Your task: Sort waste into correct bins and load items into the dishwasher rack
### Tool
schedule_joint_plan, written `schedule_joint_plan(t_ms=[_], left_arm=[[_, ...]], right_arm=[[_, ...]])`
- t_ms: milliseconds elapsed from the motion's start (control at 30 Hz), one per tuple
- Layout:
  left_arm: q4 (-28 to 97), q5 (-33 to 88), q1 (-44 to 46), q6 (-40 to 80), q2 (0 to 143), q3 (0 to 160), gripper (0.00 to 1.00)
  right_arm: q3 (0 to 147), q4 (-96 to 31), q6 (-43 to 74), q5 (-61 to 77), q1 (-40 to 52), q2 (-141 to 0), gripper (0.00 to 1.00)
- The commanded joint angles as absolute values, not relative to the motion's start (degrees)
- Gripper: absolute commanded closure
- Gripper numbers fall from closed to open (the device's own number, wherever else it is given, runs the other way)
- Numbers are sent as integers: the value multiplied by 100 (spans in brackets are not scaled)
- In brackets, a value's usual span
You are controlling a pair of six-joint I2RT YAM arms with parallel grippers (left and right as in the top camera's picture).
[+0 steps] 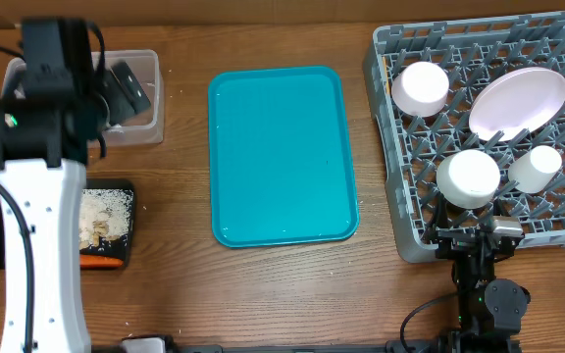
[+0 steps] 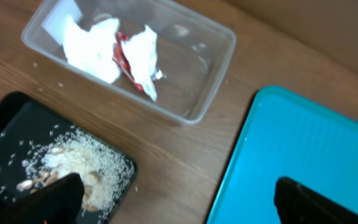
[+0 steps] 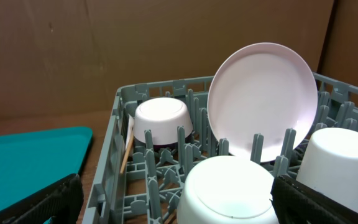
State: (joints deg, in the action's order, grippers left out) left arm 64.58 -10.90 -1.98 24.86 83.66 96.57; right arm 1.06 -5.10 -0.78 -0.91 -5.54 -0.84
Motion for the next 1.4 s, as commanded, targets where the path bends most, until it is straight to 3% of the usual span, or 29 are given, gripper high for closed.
schedule_joint_plan(t_ms=[0, 300, 633, 1000, 1367], left_arm=[[5476, -399, -222, 1555, 7677, 8143, 0], [1398, 1208, -222, 353, 5961, 4169, 0], [-950, 1140, -222, 119, 4318, 1481, 0], [-1258, 1144, -222, 121, 2217, 14, 0], [3, 744, -224, -176, 1288, 27, 0]], right_arm=[[47, -464, -113, -163, -572, -16, 0], [47, -464, -113, -163, -572, -16, 0], [47, -462, -113, -161, -572, -16, 0], [47, -462, -113, -158, -572, -16, 0], [47, -464, -113, -161, -572, -16, 0]])
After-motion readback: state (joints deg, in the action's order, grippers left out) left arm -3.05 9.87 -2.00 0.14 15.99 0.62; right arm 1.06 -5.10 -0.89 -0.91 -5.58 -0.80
